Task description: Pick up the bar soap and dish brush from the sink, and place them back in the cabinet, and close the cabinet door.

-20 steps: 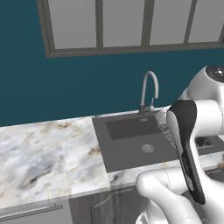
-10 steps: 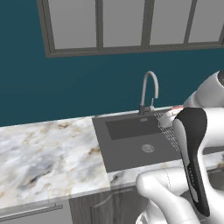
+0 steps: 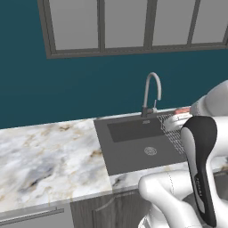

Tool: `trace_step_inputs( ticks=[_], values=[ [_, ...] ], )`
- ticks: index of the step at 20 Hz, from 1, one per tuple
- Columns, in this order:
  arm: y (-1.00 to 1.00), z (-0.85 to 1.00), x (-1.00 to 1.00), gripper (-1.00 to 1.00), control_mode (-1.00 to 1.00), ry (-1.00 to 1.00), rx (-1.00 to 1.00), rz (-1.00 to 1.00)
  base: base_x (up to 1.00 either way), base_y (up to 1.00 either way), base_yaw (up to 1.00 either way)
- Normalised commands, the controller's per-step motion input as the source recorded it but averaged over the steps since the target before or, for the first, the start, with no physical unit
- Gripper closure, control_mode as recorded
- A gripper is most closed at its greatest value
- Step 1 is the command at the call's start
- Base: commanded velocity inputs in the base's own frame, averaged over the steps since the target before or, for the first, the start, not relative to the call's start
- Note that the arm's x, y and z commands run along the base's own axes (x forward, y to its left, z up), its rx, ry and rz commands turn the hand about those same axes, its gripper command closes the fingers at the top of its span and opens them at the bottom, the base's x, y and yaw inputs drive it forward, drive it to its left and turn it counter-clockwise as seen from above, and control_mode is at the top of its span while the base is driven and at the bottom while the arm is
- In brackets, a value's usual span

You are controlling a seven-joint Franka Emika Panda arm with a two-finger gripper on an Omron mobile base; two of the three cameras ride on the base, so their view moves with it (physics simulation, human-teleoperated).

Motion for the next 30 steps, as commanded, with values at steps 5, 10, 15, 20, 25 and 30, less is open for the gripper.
trace_step_inputs(
  ticks=[5,10,15,20,25,30],
  values=[
    [0.00,0.00,-0.01,1.00,-1.00,0.00,0.00,0.00,0.00,0.00,0.00],
    [0.00,0.00,0.00,1.00,1.00,0.00,0.00,0.00,-0.36,0.00,0.00],
    [0.00,0.00,0.00,1.00,1.00,0.00,0.00,0.00,-0.71,0.01,0.00],
    [0.00,0.00,0.00,1.00,1.00,0.00,0.00,0.00,-0.63,0.26,0.00],
    [0.00,0.00,0.00,1.00,1.00,0.00,0.00,0.00,-0.35,0.80,0.00],
    [0.00,0.00,0.00,1.00,1.00,0.00,0.00,0.00,-0.17,0.89,0.00]
  ],
)
